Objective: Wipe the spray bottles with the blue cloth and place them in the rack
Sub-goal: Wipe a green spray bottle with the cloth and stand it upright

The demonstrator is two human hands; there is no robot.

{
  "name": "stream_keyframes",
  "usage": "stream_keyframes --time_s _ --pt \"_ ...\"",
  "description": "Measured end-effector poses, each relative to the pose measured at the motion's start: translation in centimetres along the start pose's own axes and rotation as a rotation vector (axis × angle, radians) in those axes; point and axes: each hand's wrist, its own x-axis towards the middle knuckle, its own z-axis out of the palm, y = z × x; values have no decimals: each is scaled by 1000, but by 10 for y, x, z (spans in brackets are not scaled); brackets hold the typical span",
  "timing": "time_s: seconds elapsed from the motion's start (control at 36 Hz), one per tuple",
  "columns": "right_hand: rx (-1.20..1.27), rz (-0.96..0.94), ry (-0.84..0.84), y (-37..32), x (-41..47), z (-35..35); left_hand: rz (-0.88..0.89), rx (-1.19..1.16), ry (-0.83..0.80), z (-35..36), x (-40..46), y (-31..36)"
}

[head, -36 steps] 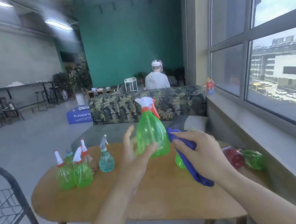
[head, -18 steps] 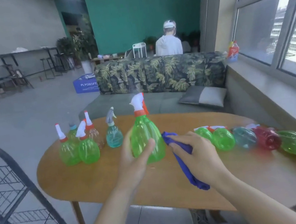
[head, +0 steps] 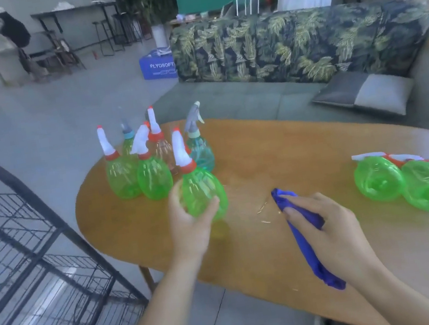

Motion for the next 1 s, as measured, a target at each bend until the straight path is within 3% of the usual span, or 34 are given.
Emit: stream_keyframes --time_s 0.42,0.86,1.0 --pt "55 42 -88 34 45 36 140 163 15 7 54 -52" --pt "107 56 -76 52 57 44 152 225 187 1 51 -56" --pt "112 55 -75 54 56 44 187 207 51 8 28 -53"
